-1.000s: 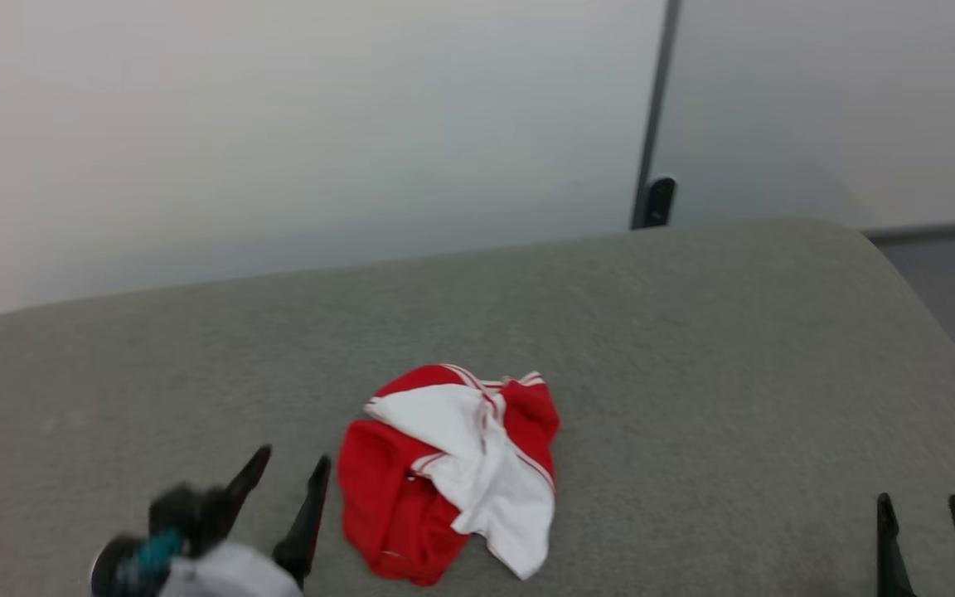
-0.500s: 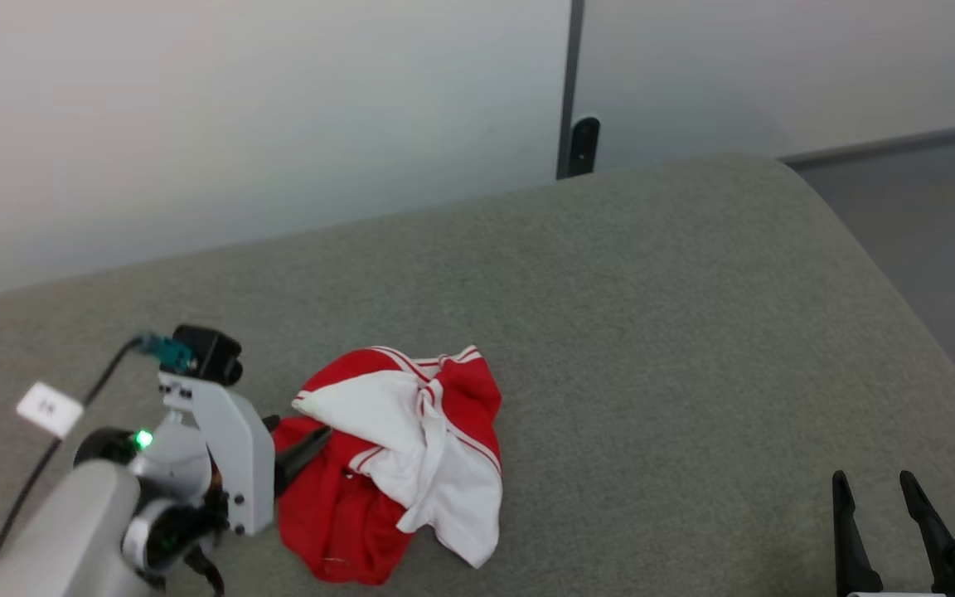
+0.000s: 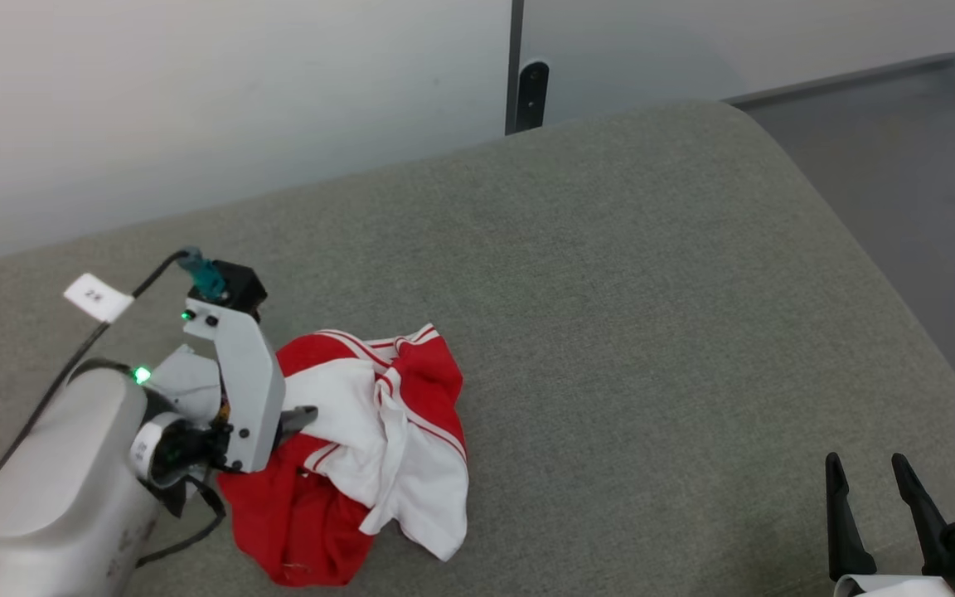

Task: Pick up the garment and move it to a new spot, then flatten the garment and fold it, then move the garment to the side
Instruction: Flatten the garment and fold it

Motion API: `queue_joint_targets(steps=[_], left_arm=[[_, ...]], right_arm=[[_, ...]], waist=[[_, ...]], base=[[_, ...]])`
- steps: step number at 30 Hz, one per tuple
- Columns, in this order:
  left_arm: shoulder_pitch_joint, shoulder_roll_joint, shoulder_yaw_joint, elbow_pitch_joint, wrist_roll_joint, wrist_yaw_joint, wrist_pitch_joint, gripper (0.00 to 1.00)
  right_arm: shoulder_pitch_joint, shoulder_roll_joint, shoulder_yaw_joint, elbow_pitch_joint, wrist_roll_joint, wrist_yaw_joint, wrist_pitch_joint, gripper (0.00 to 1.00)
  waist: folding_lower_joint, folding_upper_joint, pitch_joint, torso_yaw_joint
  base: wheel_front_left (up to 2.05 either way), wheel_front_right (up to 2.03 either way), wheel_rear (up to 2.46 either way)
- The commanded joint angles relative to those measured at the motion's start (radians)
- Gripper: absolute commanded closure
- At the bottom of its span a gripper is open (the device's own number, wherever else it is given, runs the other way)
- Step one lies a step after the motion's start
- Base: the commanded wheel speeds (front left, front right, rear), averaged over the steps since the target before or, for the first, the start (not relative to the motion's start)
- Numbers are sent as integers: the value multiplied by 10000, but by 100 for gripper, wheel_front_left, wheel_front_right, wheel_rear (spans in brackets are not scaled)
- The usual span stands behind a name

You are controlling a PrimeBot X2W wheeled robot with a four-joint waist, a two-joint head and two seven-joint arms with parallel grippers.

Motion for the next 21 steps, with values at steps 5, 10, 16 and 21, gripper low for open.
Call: queue_joint_targets(steps=[5, 10, 16, 21], left_arm=[[-403, -83, -365, 387, 58, -16, 582, 0], [-556, 26, -724, 702, 162, -17, 712, 29], [-659, -46, -1124, 822, 5, -18, 706, 100], [-811, -50, -1366, 925, -106, -18, 682, 100]], right_arm=[[-150, 10, 57, 8, 110, 1, -9, 0], [-211, 10, 60, 22, 177, 1, -9, 0], [-177, 10, 6, 44, 176, 1, -9, 0], [-179, 10, -41, 73, 160, 1, -9, 0]], waist=[[0, 0, 169, -105], [0, 0, 231, -88], [0, 0, 214, 4], [0, 0, 156, 140]], base=[[0, 0, 0], [0, 0, 0], [0, 0, 0], [0, 0, 0]])
